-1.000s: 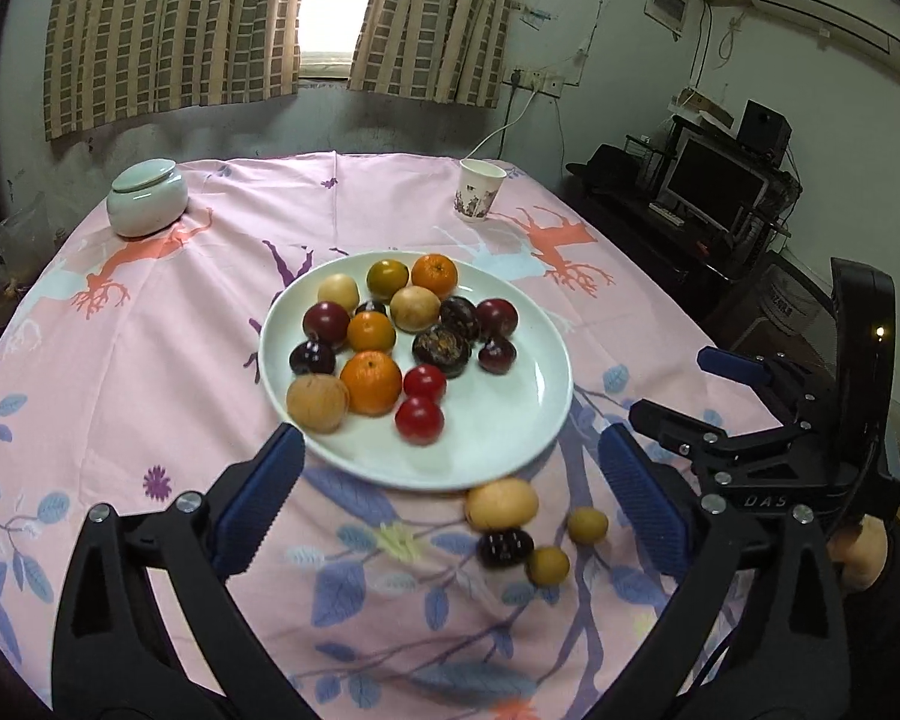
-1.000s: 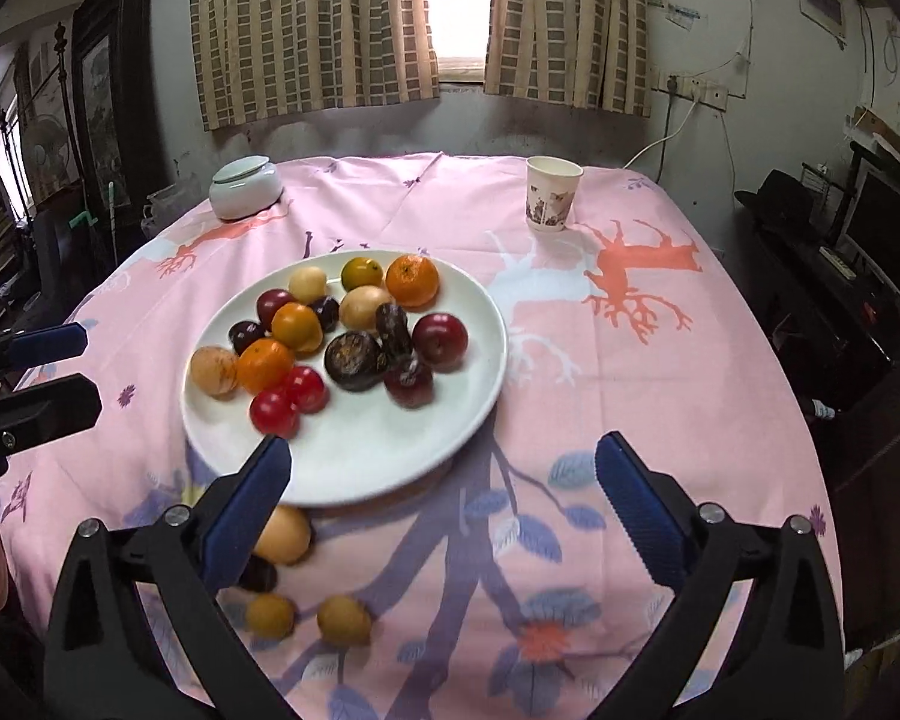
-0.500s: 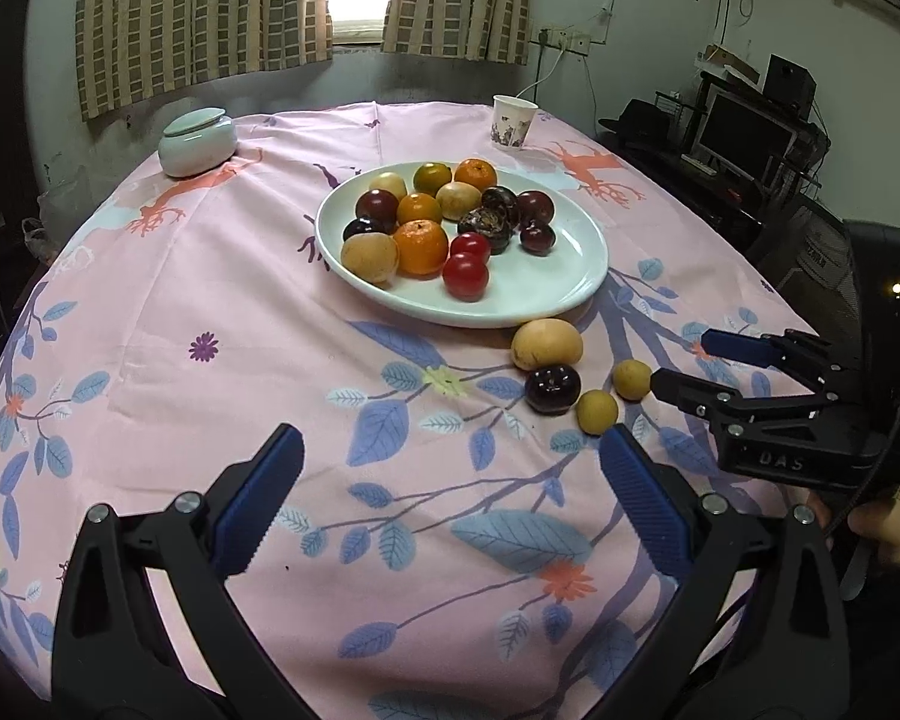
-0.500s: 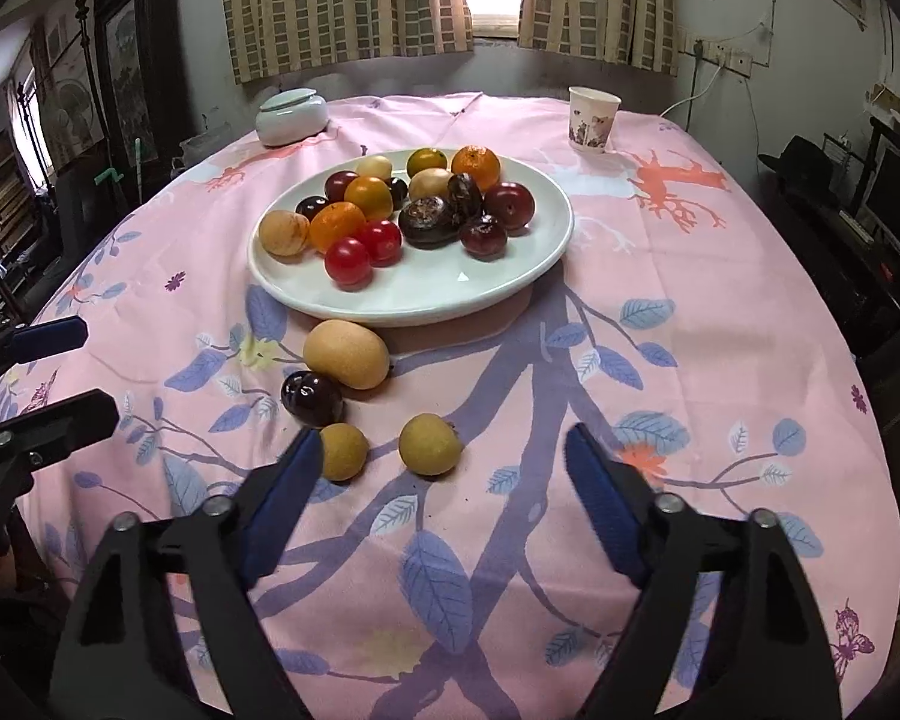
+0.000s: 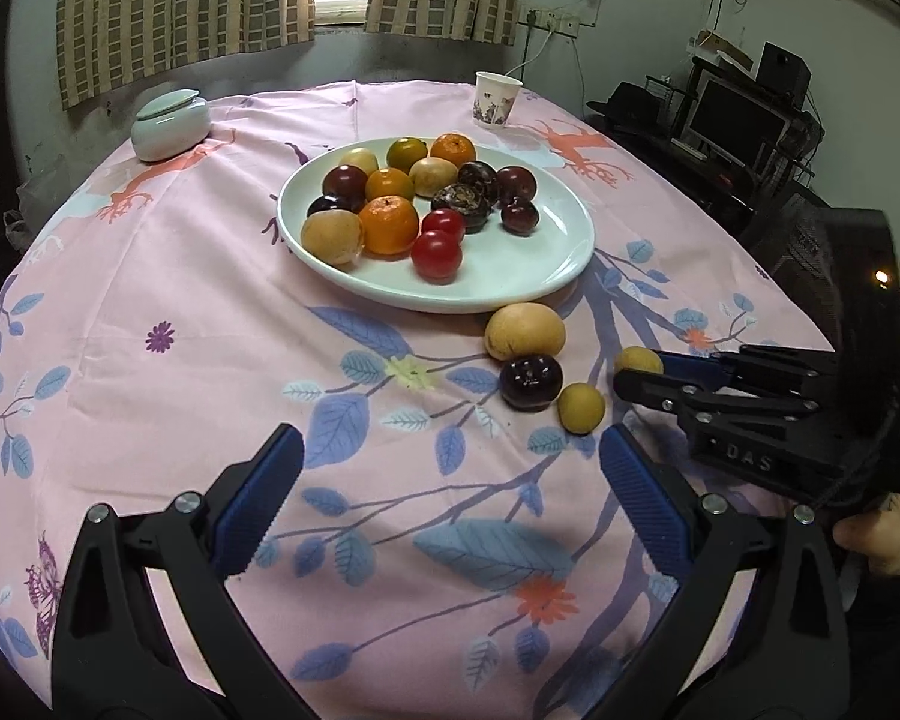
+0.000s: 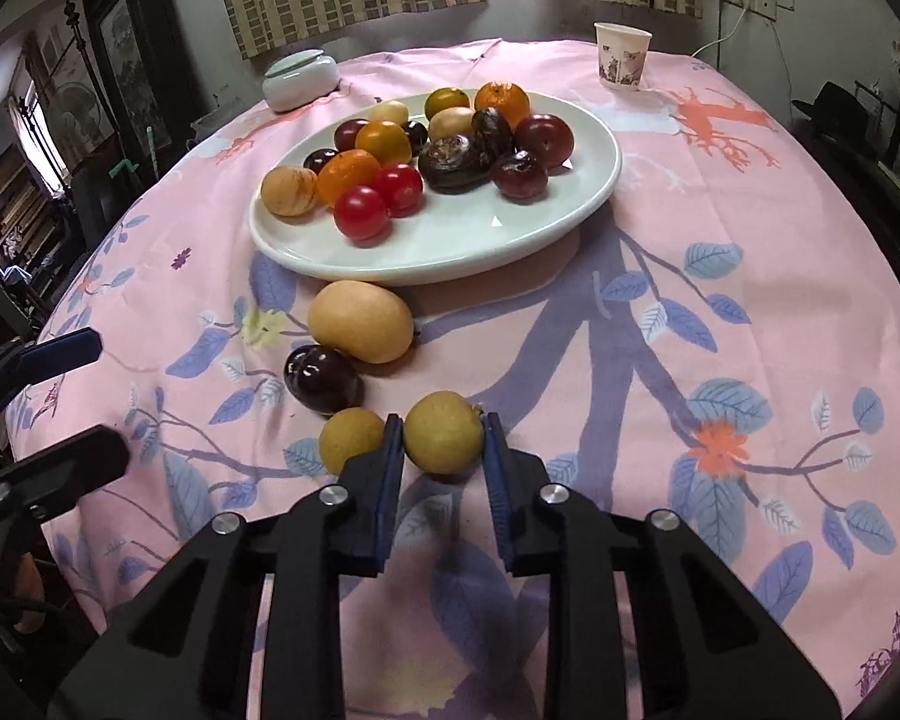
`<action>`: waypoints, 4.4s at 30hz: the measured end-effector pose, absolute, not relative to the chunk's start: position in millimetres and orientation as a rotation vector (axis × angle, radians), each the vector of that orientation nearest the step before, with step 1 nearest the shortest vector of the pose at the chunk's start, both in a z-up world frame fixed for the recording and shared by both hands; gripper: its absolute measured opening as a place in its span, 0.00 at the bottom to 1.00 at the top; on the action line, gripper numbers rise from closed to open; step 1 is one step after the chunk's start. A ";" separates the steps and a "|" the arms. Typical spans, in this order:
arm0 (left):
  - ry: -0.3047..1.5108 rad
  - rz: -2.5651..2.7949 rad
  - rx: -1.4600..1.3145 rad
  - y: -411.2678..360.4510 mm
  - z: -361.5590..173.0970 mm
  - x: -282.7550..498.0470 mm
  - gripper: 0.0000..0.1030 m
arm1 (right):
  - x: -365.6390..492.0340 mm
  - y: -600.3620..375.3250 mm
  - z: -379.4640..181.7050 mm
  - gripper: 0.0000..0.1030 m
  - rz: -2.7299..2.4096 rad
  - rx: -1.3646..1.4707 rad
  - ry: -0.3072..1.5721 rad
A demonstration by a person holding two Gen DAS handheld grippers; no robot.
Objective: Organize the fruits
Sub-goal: 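Grasp a pale yellow-green round fruit with the right tool while the left tool grasps a dark cherry, then lower the yellow-green fruit and cherry onto the white plate, open both tools, then grasp a small yellow-green fruit with the right tool while the left tool grasps the large tan fruit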
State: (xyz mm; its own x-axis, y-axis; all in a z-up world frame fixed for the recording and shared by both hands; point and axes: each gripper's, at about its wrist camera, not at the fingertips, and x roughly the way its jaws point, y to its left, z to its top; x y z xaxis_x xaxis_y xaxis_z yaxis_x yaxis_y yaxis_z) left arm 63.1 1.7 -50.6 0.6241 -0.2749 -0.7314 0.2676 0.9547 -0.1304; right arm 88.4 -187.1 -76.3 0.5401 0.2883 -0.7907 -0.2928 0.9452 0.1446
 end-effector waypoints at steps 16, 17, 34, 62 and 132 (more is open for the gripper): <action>0.978 -0.341 -0.033 -48.9 -83.0 118.4 0.46 | 54.5 -223.2 -69.9 0.26 0.385 0.101 0.932; 0.971 -0.336 -0.013 -52.3 -82.6 117.2 0.46 | 53.5 -223.3 -69.9 0.26 0.390 0.104 0.932; 0.914 -0.385 -0.072 -38.3 -63.4 76.5 0.32 | 52.6 -214.2 -57.7 0.26 0.397 0.103 0.908; 0.817 -0.348 -0.081 -9.0 -15.2 98.6 0.32 | 93.5 -178.4 -31.2 0.26 0.476 0.044 0.845; 0.813 -0.189 -0.211 75.4 -43.6 60.0 0.95 | 90.3 -136.0 -92.6 0.45 0.445 -0.020 1.001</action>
